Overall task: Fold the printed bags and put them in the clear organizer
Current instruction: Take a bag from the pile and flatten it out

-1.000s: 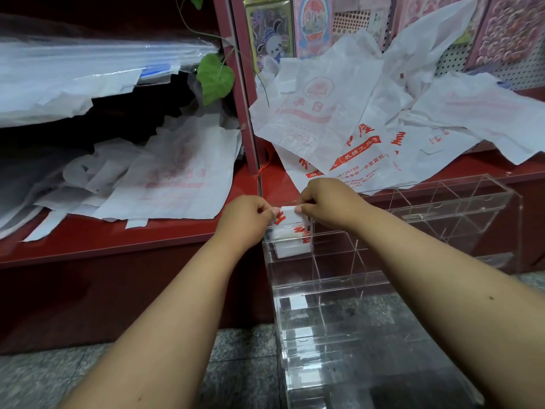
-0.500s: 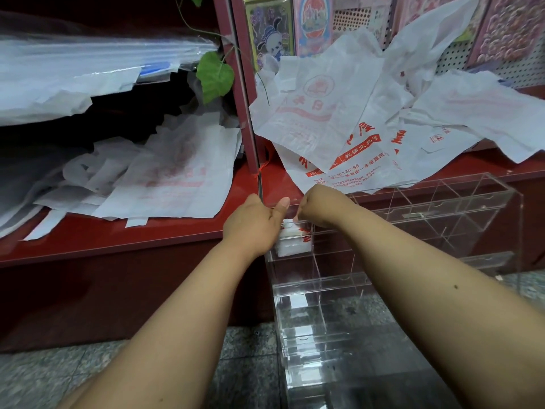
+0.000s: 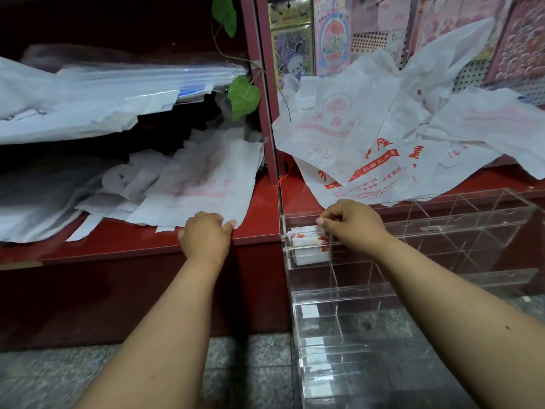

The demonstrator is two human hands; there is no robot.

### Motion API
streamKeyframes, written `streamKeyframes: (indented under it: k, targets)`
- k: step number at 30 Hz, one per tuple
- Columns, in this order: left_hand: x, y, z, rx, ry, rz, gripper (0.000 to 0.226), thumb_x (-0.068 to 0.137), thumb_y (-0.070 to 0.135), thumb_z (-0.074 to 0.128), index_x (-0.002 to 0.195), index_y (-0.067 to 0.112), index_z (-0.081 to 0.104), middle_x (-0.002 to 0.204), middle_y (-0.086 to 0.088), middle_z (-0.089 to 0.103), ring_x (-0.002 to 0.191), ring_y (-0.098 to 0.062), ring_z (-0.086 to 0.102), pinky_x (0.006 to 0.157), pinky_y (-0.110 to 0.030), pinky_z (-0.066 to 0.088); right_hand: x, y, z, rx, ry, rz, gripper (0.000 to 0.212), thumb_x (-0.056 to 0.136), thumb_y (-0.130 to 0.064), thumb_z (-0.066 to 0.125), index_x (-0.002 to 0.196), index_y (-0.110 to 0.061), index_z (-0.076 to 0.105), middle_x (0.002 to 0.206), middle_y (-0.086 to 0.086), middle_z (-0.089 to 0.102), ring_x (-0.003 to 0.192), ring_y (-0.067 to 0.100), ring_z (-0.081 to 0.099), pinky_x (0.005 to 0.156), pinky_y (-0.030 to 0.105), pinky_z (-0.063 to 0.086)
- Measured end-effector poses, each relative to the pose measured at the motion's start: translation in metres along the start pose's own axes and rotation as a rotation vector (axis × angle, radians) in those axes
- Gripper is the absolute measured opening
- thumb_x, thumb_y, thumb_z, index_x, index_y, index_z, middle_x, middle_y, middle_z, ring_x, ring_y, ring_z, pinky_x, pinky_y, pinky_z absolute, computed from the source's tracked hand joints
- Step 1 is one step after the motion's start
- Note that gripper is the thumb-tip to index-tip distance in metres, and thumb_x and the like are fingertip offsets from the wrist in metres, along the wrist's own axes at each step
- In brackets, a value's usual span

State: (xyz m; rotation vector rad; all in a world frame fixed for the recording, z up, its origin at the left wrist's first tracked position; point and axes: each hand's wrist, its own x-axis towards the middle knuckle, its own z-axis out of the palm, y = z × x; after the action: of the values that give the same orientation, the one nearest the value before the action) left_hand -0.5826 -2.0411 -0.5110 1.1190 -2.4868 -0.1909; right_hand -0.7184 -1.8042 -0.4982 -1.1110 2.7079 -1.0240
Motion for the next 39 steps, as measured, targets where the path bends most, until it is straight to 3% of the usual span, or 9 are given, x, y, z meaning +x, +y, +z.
streamKeyframes:
  k: [4, 9, 18, 21, 25, 30, 33, 37, 39]
  targets:
    - [0.001, 0.001, -0.008, -0.195, -0.009, -0.033, 0.026, 0.086, 0.034, 0.069, 0.068, 0.016, 0.066, 0.079, -0.005, 0.07, 0.083, -0.032, 0.062, 0.08, -0.035, 0.047, -0.004, -0.001, -0.003, 0.171, 0.044, 0.0, 0.011, 0.089, -0.028, 0.065, 0.08, -0.022, 0.071, 0.084, -0.009, 0.065, 0.079, 0.005, 0.058, 0.074, 0.028, 0.046]
    - [-0.005, 0.035, -0.031, -0.859, -0.13, -0.256, 0.036, 0.087, 0.024, 0.07, 0.057, 0.01, 0.058, 0.042, 0.0, 0.052, 0.047, -0.02, 0.054, 0.053, -0.022, 0.045, -0.025, -0.016, -0.009, 0.315, 0.199, 0.012, 0.016, 0.089, -0.024, 0.065, 0.078, -0.012, 0.068, 0.079, -0.004, 0.064, 0.073, 0.003, 0.056, 0.066, 0.017, 0.04]
    - [-0.042, 0.102, -0.055, -1.495, -0.609, -0.413, 0.014, 0.092, 0.009, 0.064, 0.087, -0.002, 0.059, 0.06, -0.009, 0.065, 0.058, -0.017, 0.071, 0.052, -0.022, 0.058, -0.055, -0.038, 0.004, 0.602, -0.073, 0.177, 0.028, 0.077, -0.036, 0.077, 0.094, -0.018, 0.066, 0.076, 0.002, 0.063, 0.068, 0.011, 0.057, 0.072, 0.031, 0.048]
    - [-0.059, 0.118, -0.061, -1.579, -0.766, -0.42, 0.013, 0.094, 0.008, 0.06, 0.088, -0.003, 0.059, 0.075, -0.017, 0.066, 0.059, -0.018, 0.072, 0.053, -0.023, 0.058, -0.062, -0.036, 0.011, 0.633, 0.023, 0.158, 0.016, 0.081, -0.022, 0.074, 0.089, -0.009, 0.068, 0.084, 0.016, 0.07, 0.075, 0.026, 0.064, 0.078, 0.042, 0.053]
    - [-0.058, 0.113, -0.065, -1.439, -0.633, -0.347, 0.025, 0.097, 0.022, 0.059, 0.082, 0.004, 0.063, 0.073, -0.009, 0.066, 0.058, -0.013, 0.066, 0.045, -0.021, 0.051, -0.057, -0.02, 0.006, 0.838, 0.153, 0.341, 0.021, 0.088, -0.021, 0.064, 0.085, 0.0, 0.067, 0.088, 0.025, 0.07, 0.076, 0.032, 0.064, 0.071, 0.041, 0.05]
    - [-0.028, 0.049, -0.067, -0.708, -0.208, -0.27, 0.029, 0.093, 0.031, 0.064, 0.074, 0.008, 0.063, 0.088, -0.012, 0.065, 0.096, -0.033, 0.064, 0.088, -0.04, 0.05, -0.049, 0.003, -0.016, 1.006, 0.187, 0.529, 0.017, 0.097, -0.013, 0.053, 0.091, -0.004, 0.066, 0.084, 0.014, 0.073, 0.077, 0.03, 0.068, 0.075, 0.044, 0.054]
    - [-0.025, 0.023, -0.064, -0.554, -0.278, -0.309, 0.029, 0.091, 0.031, 0.064, 0.094, 0.002, 0.065, 0.094, -0.012, 0.065, 0.099, -0.035, 0.061, 0.088, -0.039, 0.048, -0.048, 0.017, -0.021, 1.03, 0.189, 0.615, 0.02, 0.098, -0.012, 0.052, 0.082, -0.005, 0.063, 0.059, 0.002, 0.067, 0.049, 0.016, 0.064, 0.059, 0.031, 0.051]
    - [-0.026, 0.018, -0.054, -0.396, -0.367, -0.239, 0.033, 0.092, 0.035, 0.064, 0.078, 0.006, 0.055, 0.073, -0.002, 0.052, 0.095, -0.038, 0.061, 0.075, -0.031, 0.041, -0.05, 0.025, -0.025, 0.933, 0.215, 0.712, 0.034, 0.099, -0.012, 0.05, 0.064, -0.009, 0.049, 0.037, -0.003, 0.048, 0.025, 0.006, 0.042, 0.047, 0.024, 0.033]
    - [-0.027, 0.022, -0.051, -0.339, -0.396, -0.172, 0.041, 0.092, 0.039, 0.062, 0.11, 0.002, 0.06, 0.102, -0.008, 0.059, 0.114, -0.035, 0.057, 0.084, -0.033, 0.042, -0.051, 0.029, -0.026, 0.856, 0.215, 0.747, 0.036, 0.098, -0.014, 0.051, 0.063, -0.01, 0.045, 0.033, -0.003, 0.041, 0.026, 0.01, 0.039, 0.047, 0.026, 0.026]
